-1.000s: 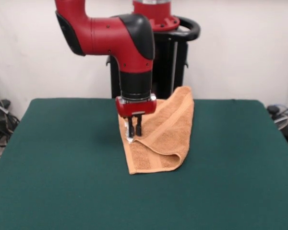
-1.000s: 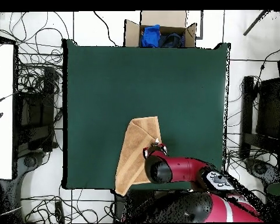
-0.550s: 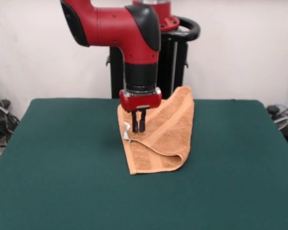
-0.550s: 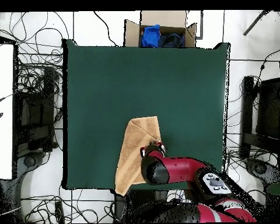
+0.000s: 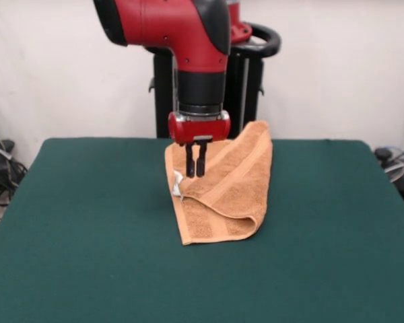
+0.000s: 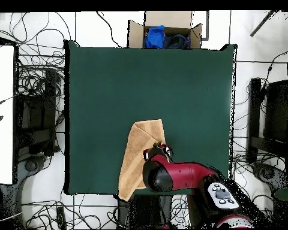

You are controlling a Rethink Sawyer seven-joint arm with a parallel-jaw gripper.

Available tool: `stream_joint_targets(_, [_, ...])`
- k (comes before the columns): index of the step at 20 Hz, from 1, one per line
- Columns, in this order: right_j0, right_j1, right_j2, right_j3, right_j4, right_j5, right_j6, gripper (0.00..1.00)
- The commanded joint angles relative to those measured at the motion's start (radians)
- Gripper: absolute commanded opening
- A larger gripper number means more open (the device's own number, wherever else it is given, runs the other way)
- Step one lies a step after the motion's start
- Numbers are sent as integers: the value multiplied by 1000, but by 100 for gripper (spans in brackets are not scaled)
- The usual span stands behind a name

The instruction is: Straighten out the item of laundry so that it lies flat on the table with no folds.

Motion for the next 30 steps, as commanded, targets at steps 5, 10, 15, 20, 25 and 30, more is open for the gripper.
stream_joint_targets(5, [7,-22,24,-2,36,97,143,0])
stream_joint_targets(10, [-4,-25,36,0,29,84,142,100])
stream_joint_targets(15, [13,-9,20,3,33,75,152,100])
stream_joint_targets(20, [-4,41,-1,-8,33,76,156,100])
stream_joint_targets(25, [-37,67,15,-14,4,66,133,100])
stream_joint_targets(30, [-85,59,28,-24,-27,80,95,100])
